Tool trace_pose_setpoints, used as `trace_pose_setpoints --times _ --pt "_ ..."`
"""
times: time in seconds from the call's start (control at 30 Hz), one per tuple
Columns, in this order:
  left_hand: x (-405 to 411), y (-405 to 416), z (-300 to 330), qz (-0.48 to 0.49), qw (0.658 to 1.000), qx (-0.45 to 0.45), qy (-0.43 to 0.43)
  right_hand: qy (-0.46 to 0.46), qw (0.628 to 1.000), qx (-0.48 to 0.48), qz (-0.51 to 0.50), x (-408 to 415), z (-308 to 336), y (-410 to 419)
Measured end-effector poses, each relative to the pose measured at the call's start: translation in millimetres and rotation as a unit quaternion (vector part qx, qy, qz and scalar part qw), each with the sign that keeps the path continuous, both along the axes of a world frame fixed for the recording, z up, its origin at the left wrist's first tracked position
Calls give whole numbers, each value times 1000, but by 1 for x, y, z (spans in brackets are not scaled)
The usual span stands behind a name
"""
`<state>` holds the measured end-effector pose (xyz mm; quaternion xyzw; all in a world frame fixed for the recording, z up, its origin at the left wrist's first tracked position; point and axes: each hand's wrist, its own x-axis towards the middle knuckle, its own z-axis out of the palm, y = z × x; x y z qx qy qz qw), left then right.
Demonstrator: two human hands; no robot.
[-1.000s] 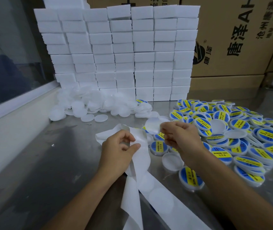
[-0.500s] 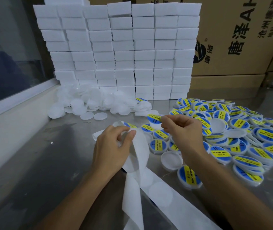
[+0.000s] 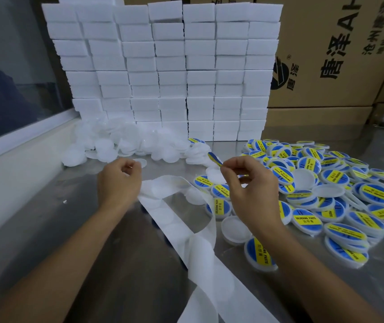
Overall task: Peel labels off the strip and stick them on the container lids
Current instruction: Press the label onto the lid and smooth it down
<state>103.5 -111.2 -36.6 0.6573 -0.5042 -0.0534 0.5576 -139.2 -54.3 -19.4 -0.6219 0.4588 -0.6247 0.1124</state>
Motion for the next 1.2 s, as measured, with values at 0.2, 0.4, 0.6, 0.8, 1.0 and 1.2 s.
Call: trace_pose_setpoints --times 0.2,0.4,0.6,0.8,1.0,1.2 --pt "37 -49 -9 0 979 166 -116 36 999 -24 19 0 -2 -3" --pt "42 -72 -1 -82 906 341 -238 42 999 -26 11 -2 -3 -5" --pt "30 -74 7 -58 929 289 -224 43 999 -18 -10 -4 -2 -4" --pt "24 -69 8 -44 931 245 -268 40 999 -28 -10 -3 -1 -5" --pt "14 -56 18 -62 971 142 -181 22 1000 -14 -14 -4 0 -3" --pt "-6 -16 30 -84 996 3 -24 19 1000 -20 -7 -2 5 4"
